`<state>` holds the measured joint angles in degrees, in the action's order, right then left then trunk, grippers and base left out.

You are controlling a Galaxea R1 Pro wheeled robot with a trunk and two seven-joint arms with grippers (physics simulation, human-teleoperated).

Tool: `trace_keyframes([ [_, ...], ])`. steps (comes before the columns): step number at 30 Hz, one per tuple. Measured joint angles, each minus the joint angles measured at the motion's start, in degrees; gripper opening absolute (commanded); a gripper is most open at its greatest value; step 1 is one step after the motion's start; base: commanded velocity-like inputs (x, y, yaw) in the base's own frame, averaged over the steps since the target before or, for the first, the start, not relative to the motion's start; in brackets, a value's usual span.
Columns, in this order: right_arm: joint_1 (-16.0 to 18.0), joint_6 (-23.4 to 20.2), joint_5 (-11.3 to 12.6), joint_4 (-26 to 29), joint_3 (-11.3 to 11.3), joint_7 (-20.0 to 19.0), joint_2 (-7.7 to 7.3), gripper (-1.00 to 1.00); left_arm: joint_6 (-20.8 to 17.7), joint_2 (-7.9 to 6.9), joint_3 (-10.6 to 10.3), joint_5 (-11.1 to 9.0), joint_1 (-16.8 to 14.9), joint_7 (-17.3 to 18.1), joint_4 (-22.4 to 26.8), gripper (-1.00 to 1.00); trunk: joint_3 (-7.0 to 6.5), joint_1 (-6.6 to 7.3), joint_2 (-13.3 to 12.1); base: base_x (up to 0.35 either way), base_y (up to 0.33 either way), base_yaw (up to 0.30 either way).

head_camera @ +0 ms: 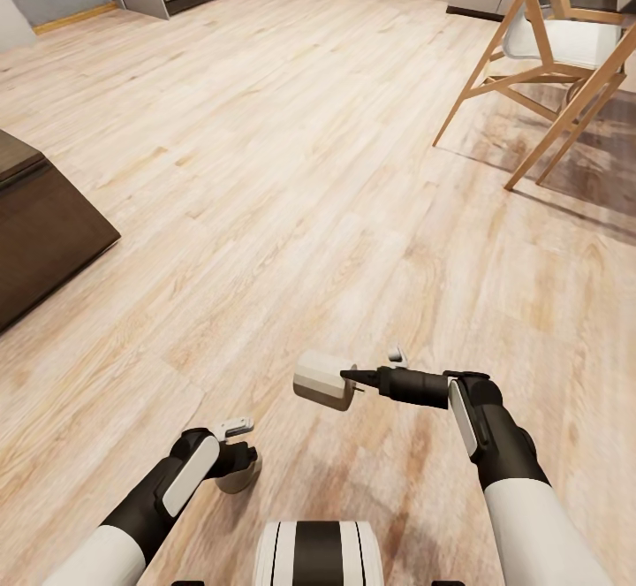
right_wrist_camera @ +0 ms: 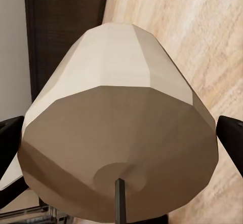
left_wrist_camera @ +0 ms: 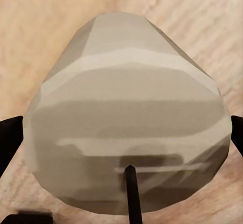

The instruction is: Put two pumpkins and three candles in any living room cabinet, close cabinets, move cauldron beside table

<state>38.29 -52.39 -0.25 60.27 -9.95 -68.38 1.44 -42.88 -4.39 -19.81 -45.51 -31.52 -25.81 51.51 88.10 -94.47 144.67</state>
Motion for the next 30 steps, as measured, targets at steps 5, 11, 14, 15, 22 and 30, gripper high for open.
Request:
trace_keyframes([
  [5,0.0,-0.1,0.1,-0.1,0.0,0.1,0.00,-1.00,-0.1,0.04,0.0,0.2,0.0,0.0,0.0,-1.00,-0.44,0.05,0.0,0.000,0.000,0.000],
  [11,0.0,0.0,0.0,-0.1,0.0,0.1,0.00,-1.00,-0.1,0.02,0.0,0.2,0.0,0.0,0.0,-1.00,-0.89,0.10,-0.1,0.000,0.000,0.000],
  [14,0.0,0.0,0.0,-0.1,0.0,0.0,0.00,-1.00,-0.1,-0.01,0.0,0.2,0.0,0.0,0.0,-1.00,-0.89,0.10,-0.1,0.000,0.000,0.000],
  [15,0.0,0.0,0.1,0.0,0.0,0.0,0.00,-1.00,0.0,0.00,0.0,0.2,0.0,0.0,0.0,-1.00,-1.10,0.13,-0.1,0.000,0.000,0.000],
  [22,0.0,0.0,0.0,-0.2,0.0,0.1,0.00,-1.00,-0.1,-0.19,0.2,0.3,0.0,0.0,0.0,-1.00,-2.65,0.31,-0.2,0.000,0.000,0.000],
  [30,0.0,-0.1,0.1,-0.4,-0.1,0.6,0.02,-1.00,-0.6,-0.79,0.8,-0.2,0.0,0.2,1.3,-1.00,-4.43,0.52,-0.3,0.000,0.000,0.000],
])
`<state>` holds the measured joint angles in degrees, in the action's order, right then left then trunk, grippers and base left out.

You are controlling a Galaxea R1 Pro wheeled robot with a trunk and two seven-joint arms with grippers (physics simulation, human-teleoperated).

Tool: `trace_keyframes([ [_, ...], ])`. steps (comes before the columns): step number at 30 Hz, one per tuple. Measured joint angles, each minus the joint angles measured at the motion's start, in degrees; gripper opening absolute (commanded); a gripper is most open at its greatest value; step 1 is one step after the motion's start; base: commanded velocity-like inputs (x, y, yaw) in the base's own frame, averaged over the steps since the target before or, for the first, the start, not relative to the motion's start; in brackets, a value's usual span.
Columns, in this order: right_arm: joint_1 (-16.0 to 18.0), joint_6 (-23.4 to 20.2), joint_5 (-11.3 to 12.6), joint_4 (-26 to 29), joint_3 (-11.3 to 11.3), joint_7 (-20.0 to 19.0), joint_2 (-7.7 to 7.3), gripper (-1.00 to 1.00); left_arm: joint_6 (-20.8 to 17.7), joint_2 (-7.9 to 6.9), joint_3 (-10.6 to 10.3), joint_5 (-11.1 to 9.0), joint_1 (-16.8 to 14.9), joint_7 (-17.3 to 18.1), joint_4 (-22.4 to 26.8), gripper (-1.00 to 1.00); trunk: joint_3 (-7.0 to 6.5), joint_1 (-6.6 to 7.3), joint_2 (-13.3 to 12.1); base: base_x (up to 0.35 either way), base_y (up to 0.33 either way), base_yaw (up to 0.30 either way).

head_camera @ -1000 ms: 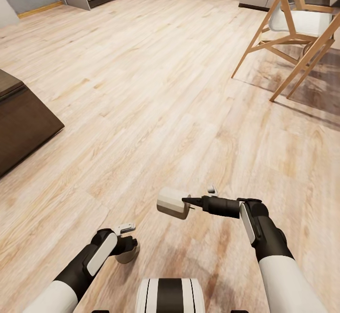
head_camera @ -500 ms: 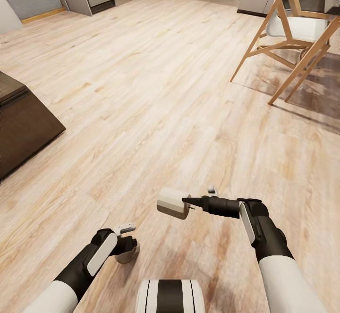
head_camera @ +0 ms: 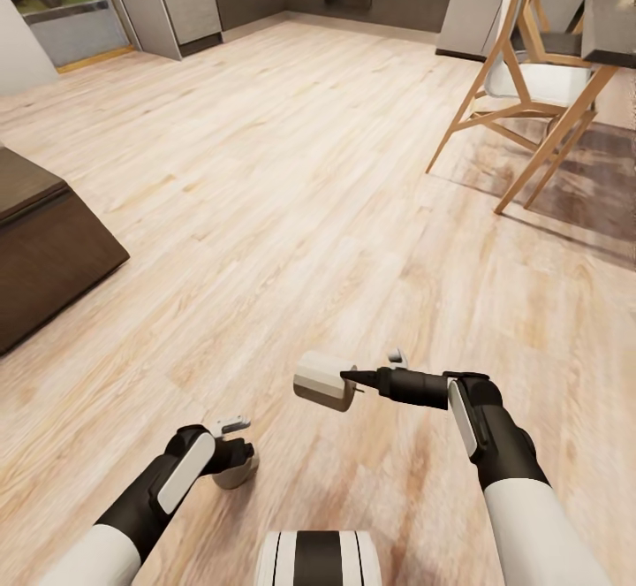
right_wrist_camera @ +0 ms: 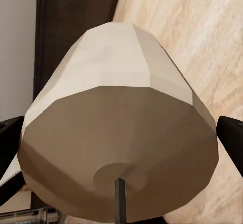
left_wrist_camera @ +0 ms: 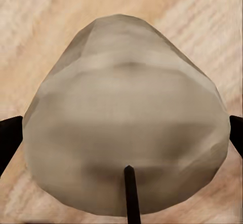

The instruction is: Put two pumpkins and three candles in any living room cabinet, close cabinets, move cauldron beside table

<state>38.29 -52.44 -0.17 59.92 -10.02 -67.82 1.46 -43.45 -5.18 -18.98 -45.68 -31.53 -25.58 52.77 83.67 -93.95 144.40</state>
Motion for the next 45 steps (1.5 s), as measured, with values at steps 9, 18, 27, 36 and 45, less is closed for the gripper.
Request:
trace_keyframes([
  [9,0.0,0.0,0.0,-1.9,0.0,0.1,0.14,-1.00,-5.4,-1.68,8.0,-0.5,0.0,-0.1,4.1,-1.00,-1.99,0.23,-0.1,0.000,0.000,0.000],
  [18,0.0,0.0,0.2,-2.0,-0.2,0.2,0.14,-1.00,-7.7,-1.61,9.9,-0.8,0.0,-0.1,4.4,-1.00,-3.99,0.46,-0.2,0.000,0.000,0.000],
  [27,0.0,0.0,0.4,-2.0,-0.2,4.7,0.26,-1.00,-7.8,-1.74,12.3,-0.8,0.0,-0.2,4.5,-1.00,-6.22,0.66,-0.4,-0.174,0.000,0.071],
  [36,0.0,0.1,0.3,-2.0,-0.4,4.9,0.14,-1.00,-7.8,-1.57,12.9,-0.7,0.0,-0.4,4.5,-1.00,-8.41,0.89,-0.5,-0.328,0.000,0.254],
  [45,0.0,0.1,0.2,-2.0,-0.4,5.1,0.24,-1.00,-7.8,-1.55,12.9,-0.7,0.0,-0.5,4.5,-1.00,-10.41,1.12,-0.6,-0.320,0.000,0.274],
])
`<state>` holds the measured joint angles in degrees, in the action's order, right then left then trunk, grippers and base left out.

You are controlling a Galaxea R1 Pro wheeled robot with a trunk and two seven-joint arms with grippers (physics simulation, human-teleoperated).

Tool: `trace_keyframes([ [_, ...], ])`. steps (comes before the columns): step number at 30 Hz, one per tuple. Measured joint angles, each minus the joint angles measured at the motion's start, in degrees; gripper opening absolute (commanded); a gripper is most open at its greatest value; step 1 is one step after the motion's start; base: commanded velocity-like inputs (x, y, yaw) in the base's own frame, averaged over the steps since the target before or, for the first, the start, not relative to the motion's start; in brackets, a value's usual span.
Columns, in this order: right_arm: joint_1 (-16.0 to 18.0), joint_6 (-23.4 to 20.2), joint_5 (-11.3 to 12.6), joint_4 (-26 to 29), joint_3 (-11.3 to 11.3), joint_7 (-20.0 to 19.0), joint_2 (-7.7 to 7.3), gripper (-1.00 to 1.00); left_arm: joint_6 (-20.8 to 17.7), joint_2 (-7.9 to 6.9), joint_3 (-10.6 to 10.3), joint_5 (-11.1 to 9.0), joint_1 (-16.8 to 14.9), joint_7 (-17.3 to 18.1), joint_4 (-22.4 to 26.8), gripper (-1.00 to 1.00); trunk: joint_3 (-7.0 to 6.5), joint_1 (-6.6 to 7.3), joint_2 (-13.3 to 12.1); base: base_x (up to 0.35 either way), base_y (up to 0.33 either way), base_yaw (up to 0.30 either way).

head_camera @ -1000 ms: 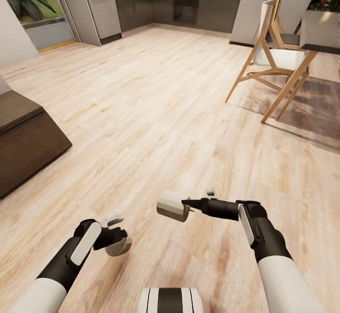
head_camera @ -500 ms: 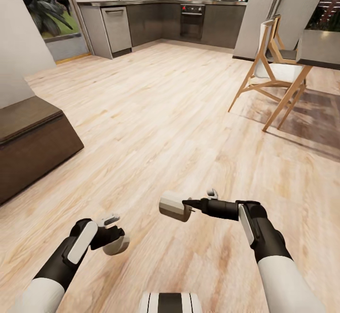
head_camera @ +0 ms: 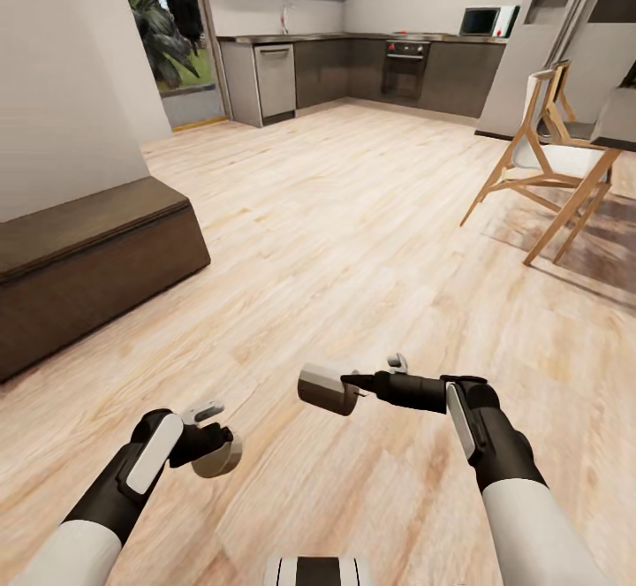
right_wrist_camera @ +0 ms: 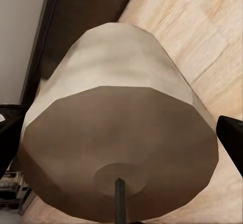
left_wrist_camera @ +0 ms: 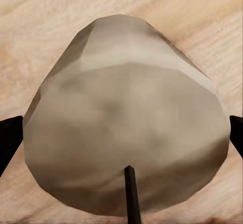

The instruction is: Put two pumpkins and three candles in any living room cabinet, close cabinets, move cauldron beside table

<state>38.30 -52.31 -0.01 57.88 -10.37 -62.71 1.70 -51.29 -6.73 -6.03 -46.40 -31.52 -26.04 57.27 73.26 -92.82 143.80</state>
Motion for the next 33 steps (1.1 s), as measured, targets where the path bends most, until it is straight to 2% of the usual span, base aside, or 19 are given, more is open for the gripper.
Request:
trace_keyframes([
  [13,0.0,0.0,-0.2,0.0,0.2,0.1,0.14,-1.00,0.0,-0.06,0.0,0.0,0.0,-0.1,0.0,-1.00,-2.88,0.37,-0.2,-0.028,0.000,0.275],
  [20,0.0,0.0,-0.6,0.0,0.3,6.0,0.17,-1.00,0.0,-0.16,0.0,0.0,0.0,-0.1,0.0,-1.00,-4.43,0.52,-0.3,-0.130,0.024,0.275],
  [30,0.0,-0.1,-0.6,0.0,0.5,7.7,0.22,-1.00,0.0,-0.23,0.0,0.0,0.0,-0.1,0.0,-1.00,-6.65,0.80,-0.4,-0.064,0.012,0.275],
  [33,0.0,-0.1,-0.4,0.0,0.5,10.6,0.25,-1.00,0.0,-0.28,0.1,0.0,0.0,-0.1,0.0,-1.00,-7.32,0.87,-0.4,-0.118,0.024,0.275],
])
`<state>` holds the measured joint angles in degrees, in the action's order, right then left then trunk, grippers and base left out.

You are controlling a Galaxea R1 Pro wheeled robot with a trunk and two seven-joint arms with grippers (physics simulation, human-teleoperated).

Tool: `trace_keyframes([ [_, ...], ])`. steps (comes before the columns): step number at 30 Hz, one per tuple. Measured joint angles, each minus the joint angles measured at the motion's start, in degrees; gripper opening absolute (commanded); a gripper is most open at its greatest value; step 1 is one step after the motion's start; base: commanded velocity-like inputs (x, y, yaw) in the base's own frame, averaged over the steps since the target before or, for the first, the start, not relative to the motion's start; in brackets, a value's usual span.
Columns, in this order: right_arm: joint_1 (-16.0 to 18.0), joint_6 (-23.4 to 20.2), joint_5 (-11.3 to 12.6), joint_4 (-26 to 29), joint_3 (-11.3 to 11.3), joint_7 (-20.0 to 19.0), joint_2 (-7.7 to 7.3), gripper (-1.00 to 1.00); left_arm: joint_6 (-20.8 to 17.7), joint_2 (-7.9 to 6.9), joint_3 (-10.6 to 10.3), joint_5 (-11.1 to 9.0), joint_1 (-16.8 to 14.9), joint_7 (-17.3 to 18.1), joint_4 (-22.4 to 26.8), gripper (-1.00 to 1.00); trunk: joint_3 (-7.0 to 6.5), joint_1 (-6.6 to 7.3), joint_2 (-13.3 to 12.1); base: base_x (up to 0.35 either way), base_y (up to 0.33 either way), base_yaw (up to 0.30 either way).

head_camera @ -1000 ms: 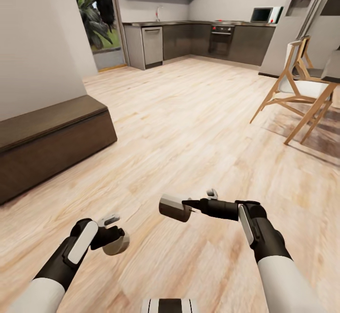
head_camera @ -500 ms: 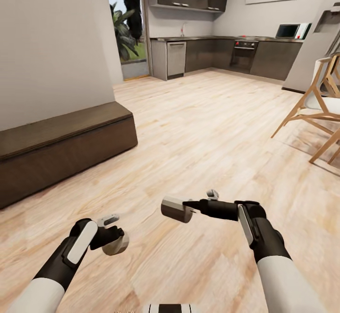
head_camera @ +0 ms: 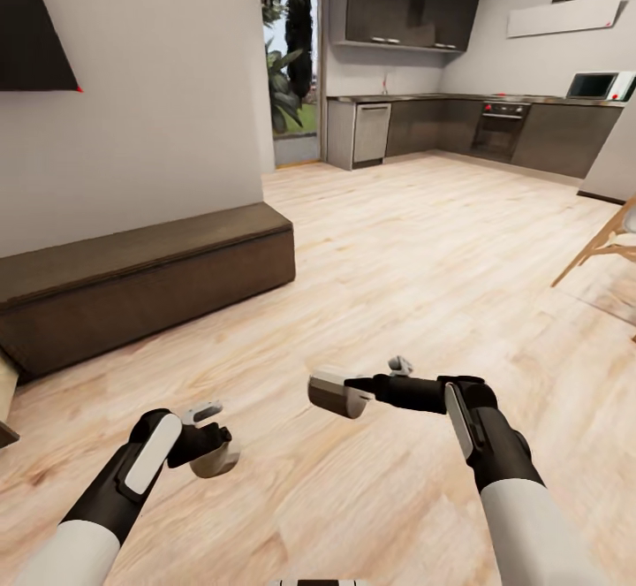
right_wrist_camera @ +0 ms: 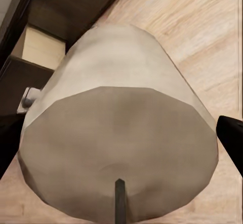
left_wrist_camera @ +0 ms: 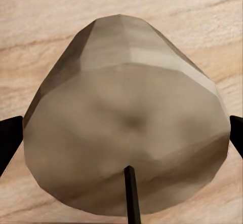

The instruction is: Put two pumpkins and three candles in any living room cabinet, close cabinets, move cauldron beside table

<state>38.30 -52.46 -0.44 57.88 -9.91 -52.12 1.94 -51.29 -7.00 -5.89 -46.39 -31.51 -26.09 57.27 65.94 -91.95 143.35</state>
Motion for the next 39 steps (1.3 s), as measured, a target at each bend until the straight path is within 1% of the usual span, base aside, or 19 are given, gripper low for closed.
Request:
trace_keyframes([
  [3,0.0,-0.2,0.0,0.0,0.0,2.9,0.01,-1.00,0.0,-0.05,0.1,0.1,0.0,0.0,0.0,-1.00,-0.66,0.06,0.0,-0.271,0.096,0.275],
  [10,0.0,-0.5,0.1,0.0,0.1,3.8,0.01,-1.00,0.0,-0.14,0.1,0.2,0.0,0.0,0.0,-1.00,-2.22,0.24,-0.1,-0.277,0.143,0.275],
  [21,0.0,-0.5,-0.1,0.0,0.2,4.1,0.01,-1.00,0.0,-0.13,0.2,0.1,0.0,0.0,0.0,-1.00,-4.19,2.65,-4.5,-0.232,0.217,0.275],
  [22,0.0,-0.4,-0.2,0.0,0.2,4.5,0.01,-1.00,0.0,-0.14,0.2,0.1,0.0,0.0,0.0,-1.00,-4.37,2.87,-4.9,-0.228,0.224,0.275],
  [24,0.0,-0.1,-0.5,0.0,0.2,7.0,0.00,-1.00,0.0,-0.14,0.2,0.1,0.0,0.1,0.0,-1.00,-4.73,3.31,-5.7,-0.228,0.225,0.275],
  [26,0.0,-0.1,-0.3,0.0,0.2,9.1,0.00,-1.00,-0.1,-0.14,0.2,0.1,0.0,0.1,0.0,-1.00,-5.09,3.75,-6.5,-0.228,0.225,0.275],
  [28,0.0,-0.1,-0.1,0.0,0.2,10.2,0.00,-1.00,-0.1,-0.14,0.2,0.1,0.0,0.1,0.0,-1.00,-5.45,4.19,-7.3,-0.228,0.226,0.275],
  [37,0.0,-0.1,0.0,0.0,0.1,11.0,0.01,-1.00,-0.2,-0.25,0.2,0.2,0.0,0.0,0.0,-1.00,-7.07,6.18,-11.0,-0.201,0.220,0.275],
  [39,0.0,-0.1,0.0,0.0,0.1,11.3,0.01,-1.00,-0.3,-0.74,0.2,0.4,0.0,0.0,0.0,-1.00,-7.43,6.62,-11.8,-0.135,0.180,0.275],
])
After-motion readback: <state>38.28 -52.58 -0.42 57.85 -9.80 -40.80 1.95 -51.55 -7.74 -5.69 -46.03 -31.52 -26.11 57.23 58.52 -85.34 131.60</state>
